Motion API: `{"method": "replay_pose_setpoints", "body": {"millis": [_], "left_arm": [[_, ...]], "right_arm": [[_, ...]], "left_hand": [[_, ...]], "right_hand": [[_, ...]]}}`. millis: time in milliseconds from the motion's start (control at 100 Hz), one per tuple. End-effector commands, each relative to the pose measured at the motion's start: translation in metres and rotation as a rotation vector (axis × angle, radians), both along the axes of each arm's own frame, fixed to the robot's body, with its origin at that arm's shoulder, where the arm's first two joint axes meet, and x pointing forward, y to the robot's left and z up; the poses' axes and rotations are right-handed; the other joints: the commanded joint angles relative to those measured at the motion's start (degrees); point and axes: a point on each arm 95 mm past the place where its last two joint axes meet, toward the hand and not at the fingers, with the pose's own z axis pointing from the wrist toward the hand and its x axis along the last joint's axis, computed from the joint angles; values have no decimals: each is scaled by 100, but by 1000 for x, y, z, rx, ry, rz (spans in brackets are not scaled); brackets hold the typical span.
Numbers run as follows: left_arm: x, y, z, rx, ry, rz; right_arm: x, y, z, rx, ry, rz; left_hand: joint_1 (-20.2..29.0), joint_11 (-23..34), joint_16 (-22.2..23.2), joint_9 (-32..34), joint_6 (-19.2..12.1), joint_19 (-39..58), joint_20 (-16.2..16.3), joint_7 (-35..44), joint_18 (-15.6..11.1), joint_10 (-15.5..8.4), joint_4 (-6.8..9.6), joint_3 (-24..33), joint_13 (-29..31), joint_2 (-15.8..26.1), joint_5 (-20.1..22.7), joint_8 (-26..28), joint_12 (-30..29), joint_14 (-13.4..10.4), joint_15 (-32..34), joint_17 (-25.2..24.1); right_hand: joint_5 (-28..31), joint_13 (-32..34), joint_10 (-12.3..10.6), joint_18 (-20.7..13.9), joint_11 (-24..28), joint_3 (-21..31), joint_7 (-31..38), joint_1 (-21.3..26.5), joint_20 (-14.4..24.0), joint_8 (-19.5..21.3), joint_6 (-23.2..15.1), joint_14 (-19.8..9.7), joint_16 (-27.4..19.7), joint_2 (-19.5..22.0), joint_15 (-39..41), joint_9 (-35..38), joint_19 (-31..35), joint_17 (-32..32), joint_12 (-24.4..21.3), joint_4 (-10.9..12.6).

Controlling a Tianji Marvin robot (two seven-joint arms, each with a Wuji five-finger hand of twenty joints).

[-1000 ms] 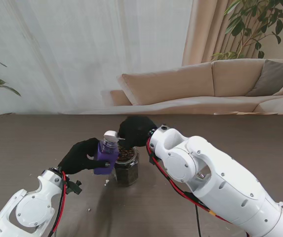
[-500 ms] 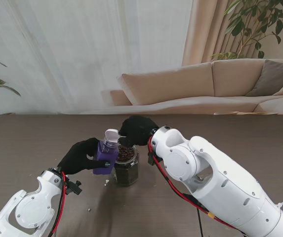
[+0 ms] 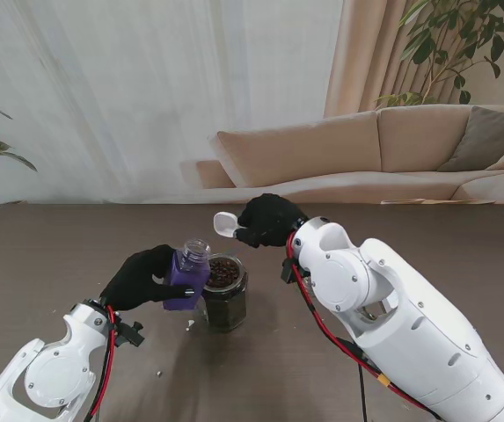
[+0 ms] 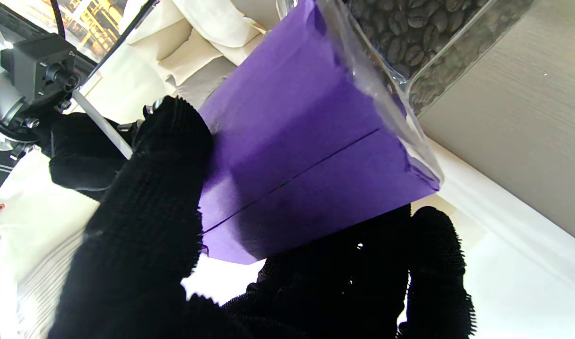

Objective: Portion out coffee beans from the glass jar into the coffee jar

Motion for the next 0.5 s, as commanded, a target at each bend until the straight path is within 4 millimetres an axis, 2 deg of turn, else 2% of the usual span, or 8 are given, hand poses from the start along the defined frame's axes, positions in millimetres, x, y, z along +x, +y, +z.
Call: {"method": "replay_pose_setpoints", "body": {"millis": [0, 290, 490], "left_arm": [[0, -2, 2, -2, -3, -14], [0, -2, 3, -9, -13, -21], [0, -2, 5, -12, -23, -27]], "right_arm": [[1, -13, -10, -22, 21, -19], [-4, -52, -26, -36, 30, -61], [-13, -71, -46, -46, 52, -61]], "left_hand": [[1113, 395, 79, 469, -234, 250, 159, 2240, -339, -409, 367, 1990, 102, 716, 530, 369, 155, 189, -39, -193], [1116, 393, 78, 468, -231, 252, 159, 2239, -336, -397, 367, 1997, 97, 715, 536, 368, 153, 197, -42, -187], [1119, 396, 78, 470, -222, 251, 158, 2234, -333, -402, 365, 1996, 99, 712, 538, 367, 155, 199, -44, -188]], "right_hand": [[232, -28, 493, 131, 25, 195, 36, 4, 19, 59, 575, -746, 14, 53, 155, 359, 222, 797, 73, 121], [224, -29, 524, 199, 16, 196, 35, 33, 16, 48, 602, -706, 7, 26, 161, 360, 209, 792, 75, 109], [221, -30, 506, 183, -1, 179, 31, 16, 6, 52, 592, -708, 4, 65, 160, 360, 194, 788, 71, 122]]}}
